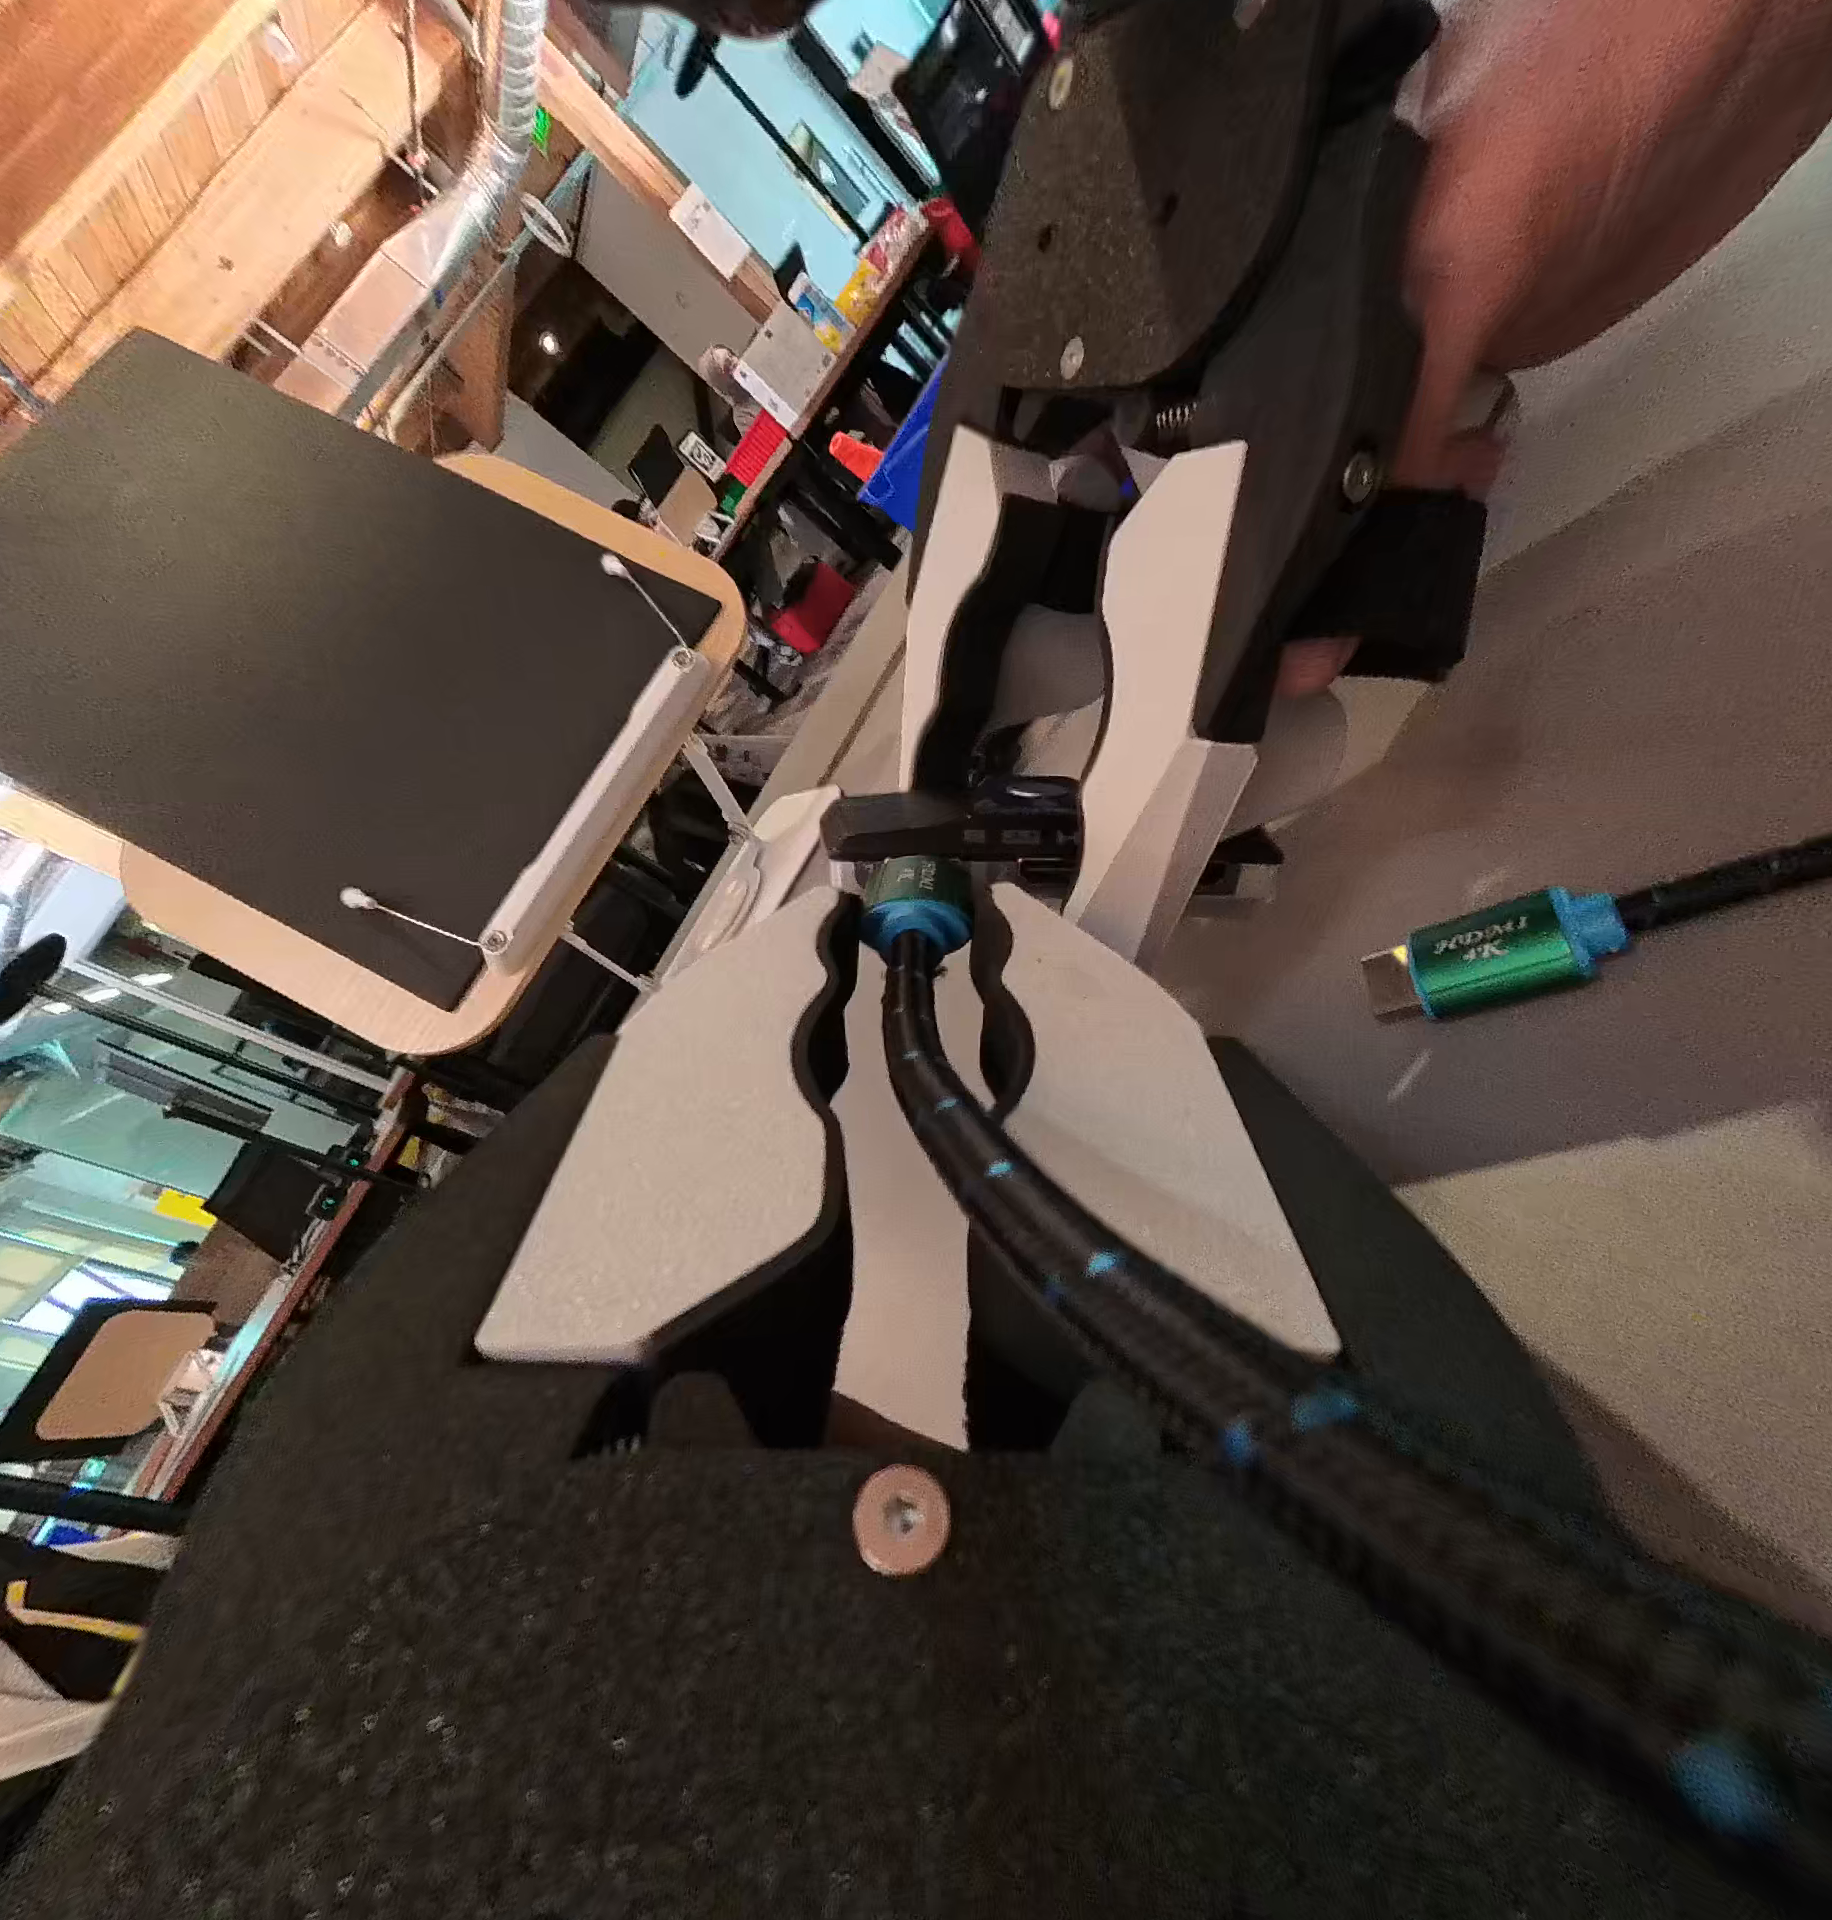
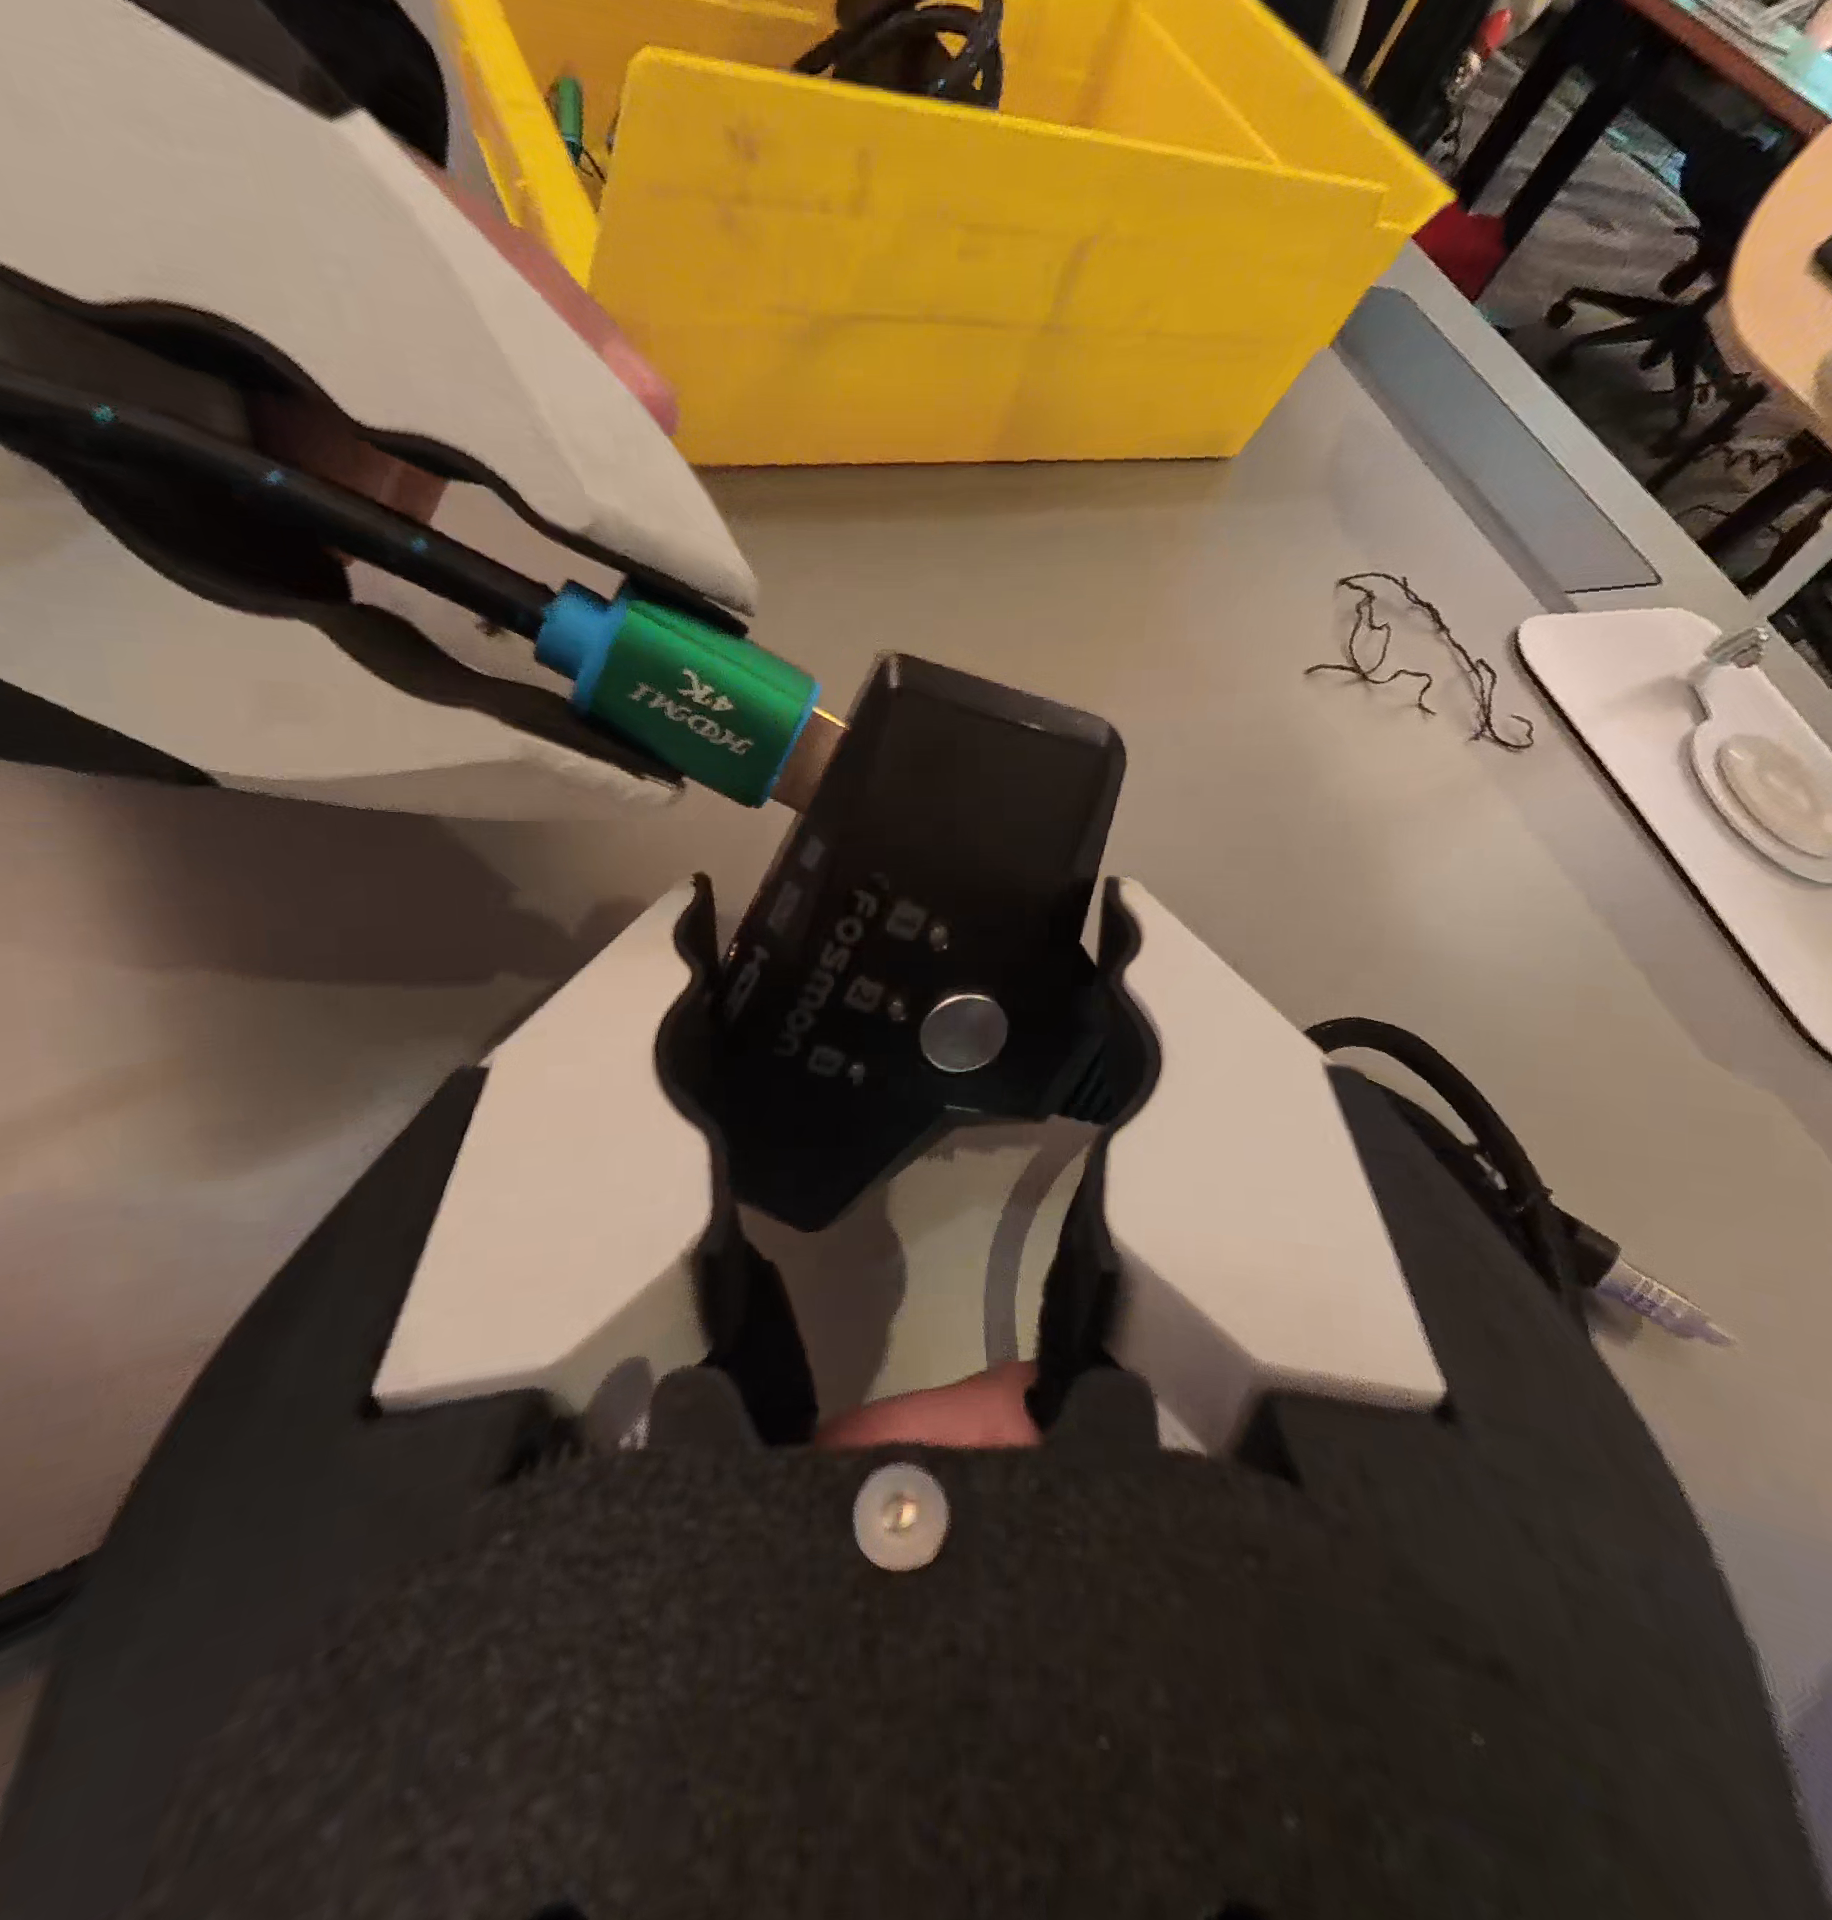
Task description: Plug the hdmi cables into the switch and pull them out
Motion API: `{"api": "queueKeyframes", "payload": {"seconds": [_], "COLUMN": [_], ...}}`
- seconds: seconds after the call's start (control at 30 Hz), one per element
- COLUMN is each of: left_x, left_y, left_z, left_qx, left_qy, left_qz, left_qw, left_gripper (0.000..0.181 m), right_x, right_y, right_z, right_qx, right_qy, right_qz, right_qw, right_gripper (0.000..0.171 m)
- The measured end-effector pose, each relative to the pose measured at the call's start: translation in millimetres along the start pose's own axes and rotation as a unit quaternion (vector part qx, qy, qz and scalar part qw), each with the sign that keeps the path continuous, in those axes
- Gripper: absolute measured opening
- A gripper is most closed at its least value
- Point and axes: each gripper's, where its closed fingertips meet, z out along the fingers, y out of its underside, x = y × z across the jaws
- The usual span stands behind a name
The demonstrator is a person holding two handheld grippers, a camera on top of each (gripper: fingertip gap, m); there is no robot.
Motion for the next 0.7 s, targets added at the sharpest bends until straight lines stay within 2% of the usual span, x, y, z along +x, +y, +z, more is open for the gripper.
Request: {"api": "queueKeyframes", "payload": {"seconds": [0.23, 0.43, 0.7], "left_x": [3.3, 7.6, -2.3], "left_y": [7.0, 4.5, 6.8], "left_z": [5.8, 12.7, 12.7], "left_qx": [-0.026, -0.026, -0.031], "left_qy": [0.007, 0.006, -0.009], "left_qz": [-0.060, -0.059, -0.073], "left_qw": [0.998, 0.998, 0.997], "left_gripper": [0.021, 0.021, 0.021], "right_x": [-0.3, 5.7, 12.1], "right_y": [2.5, 8.3, 1.7], "right_z": [0.8, 0.6, -7.5], "right_qx": [-0.015, -0.027, 0.001], "right_qy": [0.007, 0.016, 0.020], "right_qz": [0.030, 0.051, 0.083], "right_qw": [0.999, 0.998, 0.996], "right_gripper": [0.066, 0.063, 0.065]}}
